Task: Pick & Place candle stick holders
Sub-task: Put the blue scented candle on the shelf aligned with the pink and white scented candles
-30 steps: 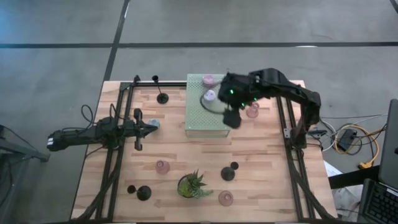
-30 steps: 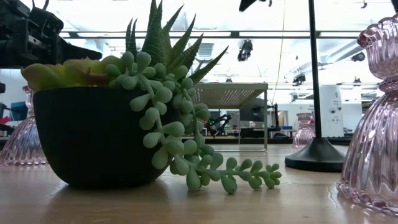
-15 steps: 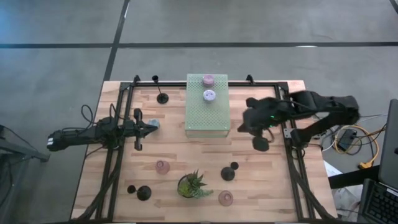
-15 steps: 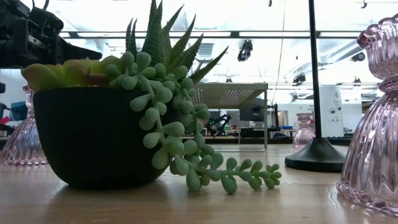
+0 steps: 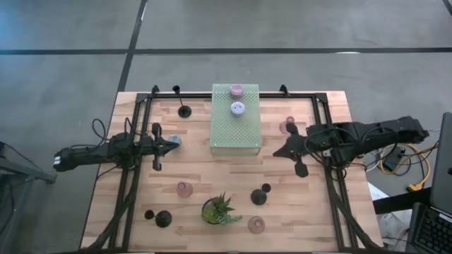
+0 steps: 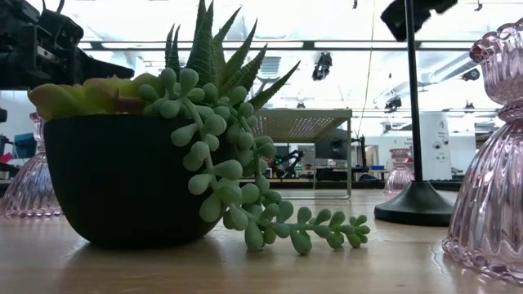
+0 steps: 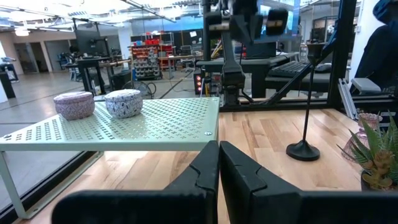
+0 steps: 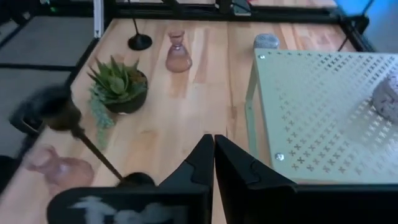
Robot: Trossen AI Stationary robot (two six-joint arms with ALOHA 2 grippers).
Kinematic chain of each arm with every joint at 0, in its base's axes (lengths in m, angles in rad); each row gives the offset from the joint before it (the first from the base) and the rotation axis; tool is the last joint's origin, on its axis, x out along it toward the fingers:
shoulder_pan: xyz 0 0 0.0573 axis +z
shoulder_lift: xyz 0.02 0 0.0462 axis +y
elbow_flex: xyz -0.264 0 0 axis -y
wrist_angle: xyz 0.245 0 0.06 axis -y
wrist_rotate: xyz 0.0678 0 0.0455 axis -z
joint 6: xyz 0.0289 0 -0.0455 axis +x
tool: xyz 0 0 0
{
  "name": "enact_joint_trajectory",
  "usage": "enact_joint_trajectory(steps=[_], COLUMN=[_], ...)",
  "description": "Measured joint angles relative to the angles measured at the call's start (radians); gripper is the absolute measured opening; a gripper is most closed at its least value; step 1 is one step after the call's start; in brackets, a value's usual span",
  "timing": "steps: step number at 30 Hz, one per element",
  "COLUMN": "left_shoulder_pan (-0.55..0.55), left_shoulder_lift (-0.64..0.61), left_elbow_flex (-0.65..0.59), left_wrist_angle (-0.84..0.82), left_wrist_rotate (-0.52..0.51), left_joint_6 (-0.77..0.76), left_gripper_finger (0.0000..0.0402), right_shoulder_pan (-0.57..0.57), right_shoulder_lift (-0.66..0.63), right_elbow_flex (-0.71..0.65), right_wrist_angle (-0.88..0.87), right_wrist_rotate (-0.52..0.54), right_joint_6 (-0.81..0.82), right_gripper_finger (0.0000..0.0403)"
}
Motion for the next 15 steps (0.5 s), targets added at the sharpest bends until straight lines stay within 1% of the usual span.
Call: enact_joint_trajectory(steps=[4, 8, 12, 15], left_shoulder_pan=[0.000, 0.000, 0.000, 0.000], left_shoulder_lift=[0.000, 0.000, 0.000, 0.000], left_elbow_flex=[0.000, 0.000, 0.000, 0.000], left_wrist_angle=[0.000, 0.000, 0.000, 0.000], left_wrist_rotate=[0.000, 0.000, 0.000, 0.000], left_joint_6=[0.000, 0.000, 0.000, 0.000], left_gripper_finger=[0.0019, 0.0019, 0.0019, 0.0019], right_shoulder_pan=[0.000, 0.000, 0.000, 0.000], right_shoulder_lift=[-0.068, -0.144, -0.246, -0.330], right_elbow_flex=[-0.133, -0.238, -0.301, -0.342], right_wrist_angle=[0.128, 0.180, 0.190, 0.189], right_wrist_rotate=[0.000, 0.015, 0.149, 0.246], right_joint_6=[-0.006, 0.018, -0.033, -0.030], right_gripper_finger=[0.0008, 0.0008, 0.0008, 0.0008])
